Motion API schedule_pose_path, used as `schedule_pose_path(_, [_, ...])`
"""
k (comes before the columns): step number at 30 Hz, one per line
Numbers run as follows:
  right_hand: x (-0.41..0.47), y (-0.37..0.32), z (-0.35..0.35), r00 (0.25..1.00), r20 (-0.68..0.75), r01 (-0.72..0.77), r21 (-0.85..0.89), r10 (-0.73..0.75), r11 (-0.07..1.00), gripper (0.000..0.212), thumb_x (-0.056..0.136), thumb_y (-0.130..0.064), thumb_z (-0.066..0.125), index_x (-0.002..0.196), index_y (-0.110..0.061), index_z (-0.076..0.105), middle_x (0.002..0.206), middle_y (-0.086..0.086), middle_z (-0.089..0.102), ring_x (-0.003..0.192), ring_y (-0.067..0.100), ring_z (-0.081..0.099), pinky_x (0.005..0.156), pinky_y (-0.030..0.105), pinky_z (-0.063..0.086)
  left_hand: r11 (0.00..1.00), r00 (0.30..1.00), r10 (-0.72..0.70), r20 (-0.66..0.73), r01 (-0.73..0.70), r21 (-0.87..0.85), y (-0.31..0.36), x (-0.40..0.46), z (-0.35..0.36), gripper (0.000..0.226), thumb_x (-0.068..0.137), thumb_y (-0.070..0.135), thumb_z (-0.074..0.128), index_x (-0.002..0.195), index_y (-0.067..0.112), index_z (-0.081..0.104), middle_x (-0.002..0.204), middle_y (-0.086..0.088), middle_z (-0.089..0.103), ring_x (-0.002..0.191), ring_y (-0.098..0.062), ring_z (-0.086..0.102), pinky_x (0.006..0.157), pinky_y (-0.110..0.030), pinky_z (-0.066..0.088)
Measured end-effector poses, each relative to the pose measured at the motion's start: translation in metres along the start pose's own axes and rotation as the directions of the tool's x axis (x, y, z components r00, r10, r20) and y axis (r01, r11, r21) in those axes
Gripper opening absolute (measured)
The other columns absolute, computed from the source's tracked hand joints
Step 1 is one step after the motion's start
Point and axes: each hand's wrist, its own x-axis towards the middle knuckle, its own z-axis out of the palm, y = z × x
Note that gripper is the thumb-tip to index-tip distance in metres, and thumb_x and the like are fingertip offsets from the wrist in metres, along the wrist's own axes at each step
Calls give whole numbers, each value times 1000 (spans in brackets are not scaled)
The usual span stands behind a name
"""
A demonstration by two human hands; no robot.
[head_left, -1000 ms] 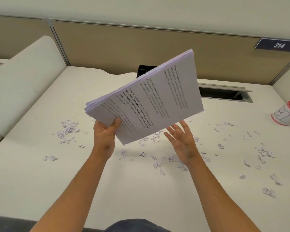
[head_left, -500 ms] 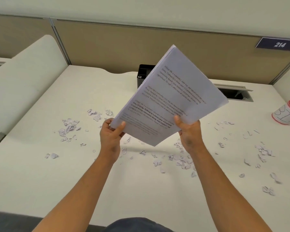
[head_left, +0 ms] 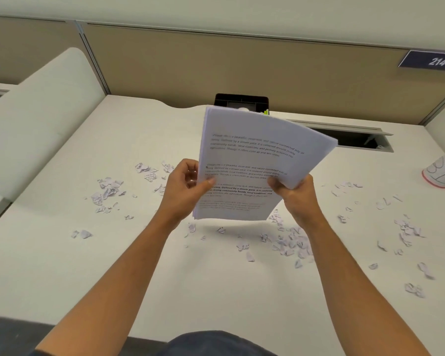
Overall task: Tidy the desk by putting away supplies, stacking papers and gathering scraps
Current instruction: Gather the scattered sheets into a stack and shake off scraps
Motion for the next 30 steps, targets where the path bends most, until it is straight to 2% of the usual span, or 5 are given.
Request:
schedule_pose_path(7, [-8,21,11,992,5,-129,-49,130,990,47,76,-19,74,121,-18,60,115,2,69,105,28,65,87,54,56,991,995,-40,-93,28,-134,-8,-6,23,36,80,18,62,115,17,55,112,-1,67,102,-21,66,81,-39,59])
schedule_pose_path(15, [-13,26,19,992,-88,-89,-34,85,995,44,74,-17,69,117,-14,64,108,2,71,99,26,67,82,45,60,991,983,-26,-180,1,-135,-17,-8,33,39,79,15,58,117,20,56,110,1,67,100,-14,65,71,-24,57])
schedule_pose_path(22, [-22,40,18,988,-99,-126,-65,119,990,31,78,-8,72,103,-25,68,100,-5,73,94,17,68,84,41,59,996,988,-21,-150,7,-91,-30,-18,35,39,82,17,58,121,17,57,111,3,68,100,-9,64,73,-19,54])
schedule_pose_path(24, [-21,40,19,989,-95,-124,-77,117,989,31,81,-4,72,103,-26,67,100,-6,73,93,16,68,83,40,59,997,986,-40,-163,27,-78,-31,-16,33,33,86,17,61,119,20,57,111,5,68,101,-9,64,78,-25,57])
schedule_pose_path(30, [-14,33,23,992,-51,-117,-65,113,991,43,76,-22,72,117,-15,63,110,-1,72,95,20,69,78,37,60,995,987,-53,-153,38,-94,-23,-4,16,23,92,12,64,107,28,58,111,0,69,103,-20,67,87,-44,57])
